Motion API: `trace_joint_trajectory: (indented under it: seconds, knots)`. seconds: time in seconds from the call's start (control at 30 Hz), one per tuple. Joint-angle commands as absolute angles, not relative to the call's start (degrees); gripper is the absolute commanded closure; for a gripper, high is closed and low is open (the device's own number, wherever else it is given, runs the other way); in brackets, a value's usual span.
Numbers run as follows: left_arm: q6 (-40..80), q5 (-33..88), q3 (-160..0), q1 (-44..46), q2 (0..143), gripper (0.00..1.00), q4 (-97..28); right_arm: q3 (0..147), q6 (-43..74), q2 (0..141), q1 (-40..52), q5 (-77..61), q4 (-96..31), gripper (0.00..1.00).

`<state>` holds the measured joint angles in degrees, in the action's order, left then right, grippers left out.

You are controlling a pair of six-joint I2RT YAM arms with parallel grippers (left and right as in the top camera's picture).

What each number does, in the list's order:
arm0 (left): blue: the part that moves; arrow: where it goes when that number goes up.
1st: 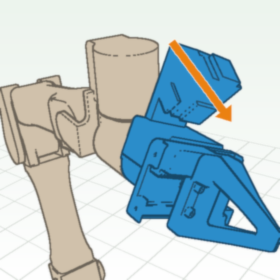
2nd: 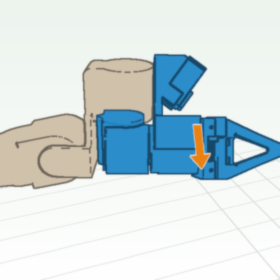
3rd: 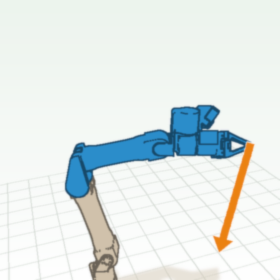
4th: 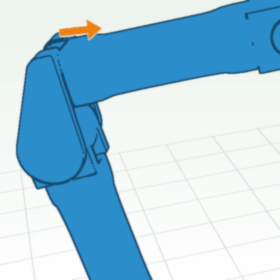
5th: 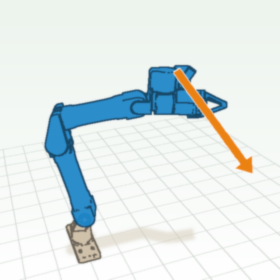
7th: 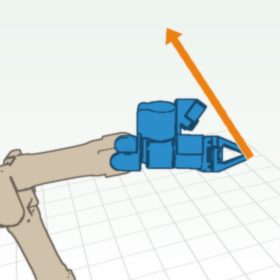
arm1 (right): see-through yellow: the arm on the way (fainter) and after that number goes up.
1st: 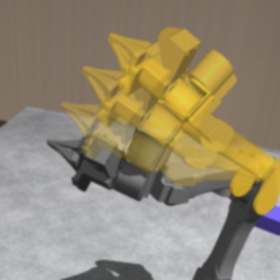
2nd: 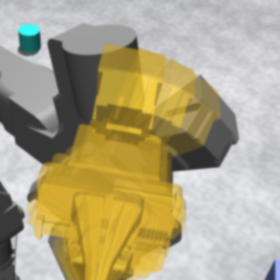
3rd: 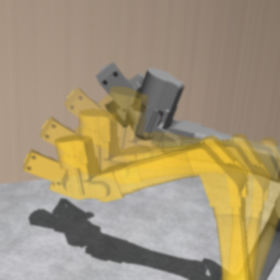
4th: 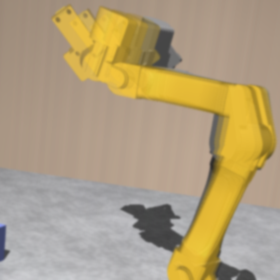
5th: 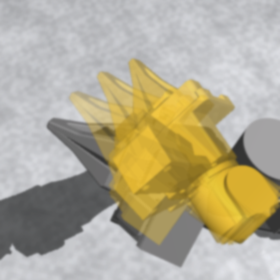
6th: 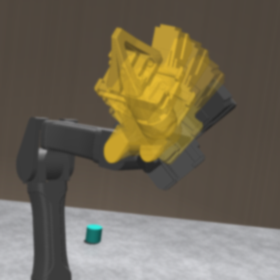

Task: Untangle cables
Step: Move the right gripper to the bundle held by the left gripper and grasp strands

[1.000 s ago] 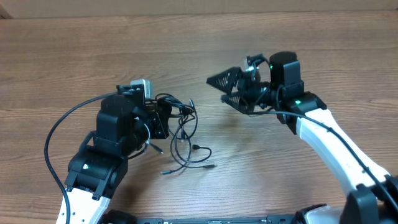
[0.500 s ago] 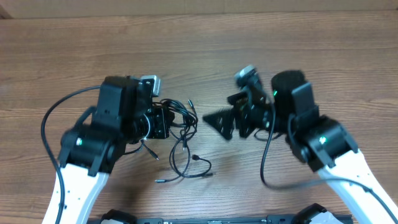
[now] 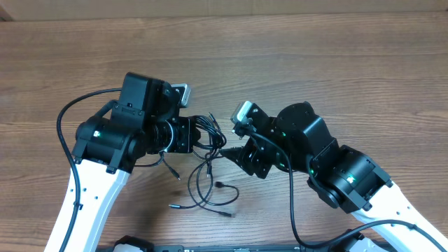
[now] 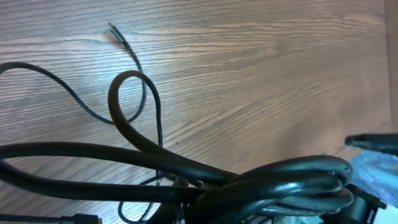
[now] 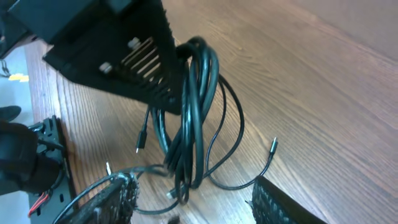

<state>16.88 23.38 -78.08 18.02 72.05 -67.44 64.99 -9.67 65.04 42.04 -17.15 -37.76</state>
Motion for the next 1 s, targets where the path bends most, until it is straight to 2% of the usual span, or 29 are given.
trace_joint_trajectory:
  seconds: [0.0,0.03,0.07,0.17,0.23,0.43,0.5,0.63,0.77,0.93,0.97]
  knots:
    - [15.66,25.52,-79.99,20.58,71.9,0.96,-66.39,66.39,-11.03,64.42,42.28,-16.08,-37.15,0.44]
    - [15.53,25.26,-79.99,21.43,71.9,0.96,-65.87,66.39,-11.03,64.45,42.28,-16.1,-37.08,0.47]
    - [15.53,24.86,-79.99,22.61,71.9,0.96,-64.79,66.39,-11.0,64.69,42.28,-16.1,-36.95,0.62]
    - [15.62,24.91,-79.99,23.77,71.9,0.96,-63.31,66.39,-11.0,65.28,42.28,-16.08,-36.91,0.87]
    - [15.62,24.58,-79.99,24.03,71.9,0.96,-62.89,66.39,-10.96,65.56,42.28,-16.08,-36.97,0.96]
    - [16.75,18.55,-79.99,24.03,71.9,0.96,-64.36,66.39,-10.55,65.6,42.28,-14.68,-36.91,0.96]
    - [20.78,15.27,-79.99,24.01,71.9,0.96,-64.55,66.39,-10.02,65.58,42.26,-13.1,-36.88,0.96]
    - [29.06,11.49,-79.99,24.01,71.9,0.96,-64.51,66.39,-1.83,65.6,42.26,-2.96,-36.73,0.96]
    - [30.94,12.64,-79.99,24.03,71.9,0.96,-64.12,66.39,4.62,65.6,42.26,4.03,-37.19,0.96]
    - [29.21,14.68,-79.99,24.03,71.88,0.96,-64.25,66.39,4.69,65.6,42.26,3.99,-37.89,0.96]
    - [29.36,14.7,-79.99,24.03,71.9,0.96,-64.25,66.39,4.67,65.6,42.26,3.92,-38.02,0.93]
